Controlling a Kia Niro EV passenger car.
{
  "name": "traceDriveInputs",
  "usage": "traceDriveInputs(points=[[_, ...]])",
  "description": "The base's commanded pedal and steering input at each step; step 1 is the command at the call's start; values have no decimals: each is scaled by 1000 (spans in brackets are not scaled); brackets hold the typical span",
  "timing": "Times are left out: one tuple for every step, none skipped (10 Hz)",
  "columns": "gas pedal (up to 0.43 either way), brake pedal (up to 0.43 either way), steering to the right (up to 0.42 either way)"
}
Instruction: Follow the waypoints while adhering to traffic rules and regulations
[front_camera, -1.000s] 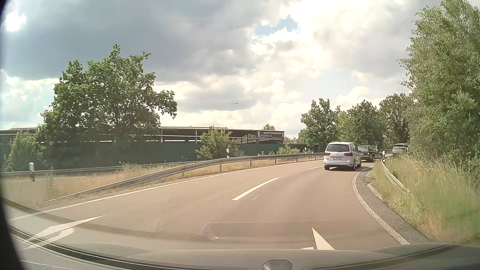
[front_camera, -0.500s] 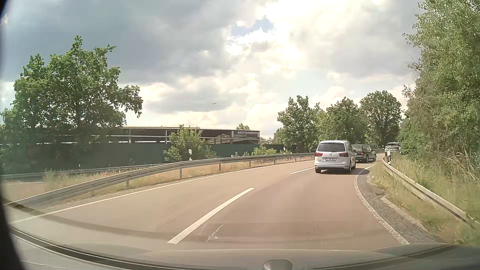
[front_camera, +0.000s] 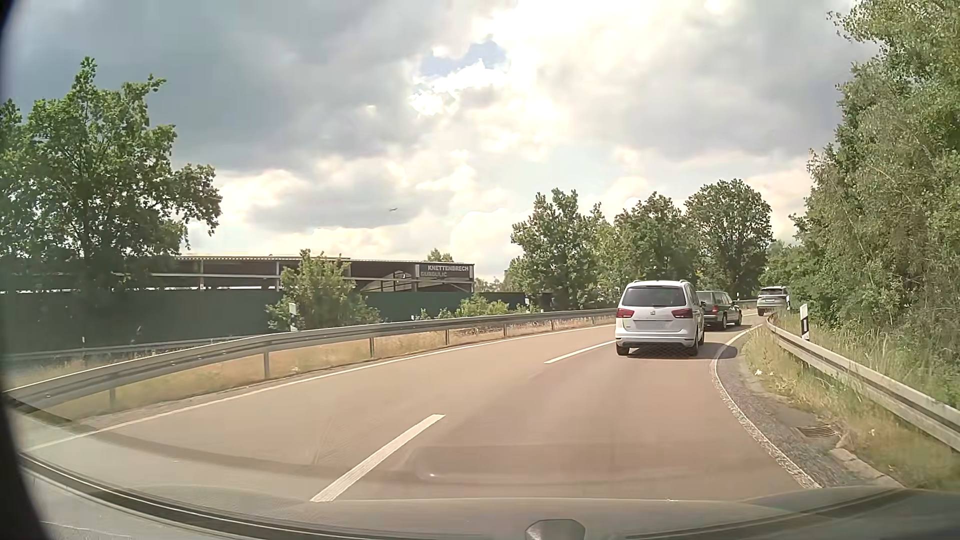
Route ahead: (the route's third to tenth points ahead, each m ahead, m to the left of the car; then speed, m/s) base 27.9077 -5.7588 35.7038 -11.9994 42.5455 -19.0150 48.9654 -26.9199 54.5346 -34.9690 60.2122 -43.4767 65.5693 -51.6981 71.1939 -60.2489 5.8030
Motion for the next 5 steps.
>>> traceDriveInputs(points=[[0,311,105],[0,305,106],[0,305,108],[0,299,108],[0,299,109]])
